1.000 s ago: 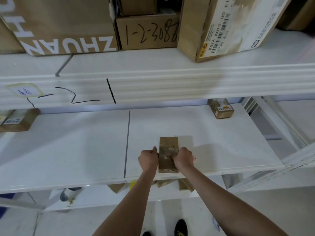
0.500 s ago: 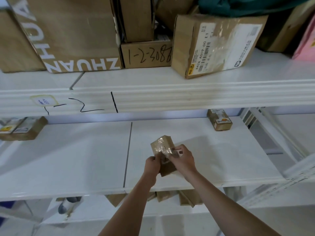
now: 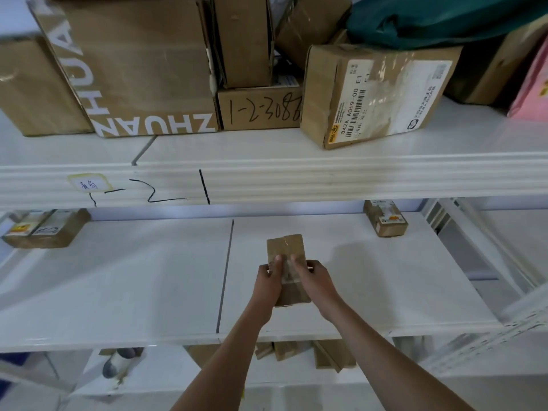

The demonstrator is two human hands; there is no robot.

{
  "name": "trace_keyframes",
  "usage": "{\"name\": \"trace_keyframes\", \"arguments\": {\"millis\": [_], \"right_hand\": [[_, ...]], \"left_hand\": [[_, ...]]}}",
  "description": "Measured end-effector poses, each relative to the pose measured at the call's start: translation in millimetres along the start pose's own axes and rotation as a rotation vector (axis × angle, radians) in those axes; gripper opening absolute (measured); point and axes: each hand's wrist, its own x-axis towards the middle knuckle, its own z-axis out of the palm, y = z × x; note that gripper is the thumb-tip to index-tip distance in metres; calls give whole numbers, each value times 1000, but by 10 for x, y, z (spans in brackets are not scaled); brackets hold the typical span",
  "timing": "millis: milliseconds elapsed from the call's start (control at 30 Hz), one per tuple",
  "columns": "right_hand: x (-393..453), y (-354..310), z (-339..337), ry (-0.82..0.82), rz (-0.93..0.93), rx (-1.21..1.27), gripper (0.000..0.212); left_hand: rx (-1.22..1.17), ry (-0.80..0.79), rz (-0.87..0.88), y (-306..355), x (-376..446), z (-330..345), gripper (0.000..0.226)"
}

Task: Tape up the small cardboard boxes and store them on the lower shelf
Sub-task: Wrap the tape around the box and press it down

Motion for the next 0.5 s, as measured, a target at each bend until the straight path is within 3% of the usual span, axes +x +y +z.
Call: {"name": "trace_keyframes", "arguments": {"millis": [233,367,500], "right_hand": [[-43,38,145,72,-39,-22,59],[-63,59,158,45,-15,-12,54],[-92,52,135,102,67,0,54]], "left_hand": [[71,103,89,-5,-52,114,53],[70,89,90,-63,-50,93,52],[129,15,-1,-37,-63,53,66]]}}
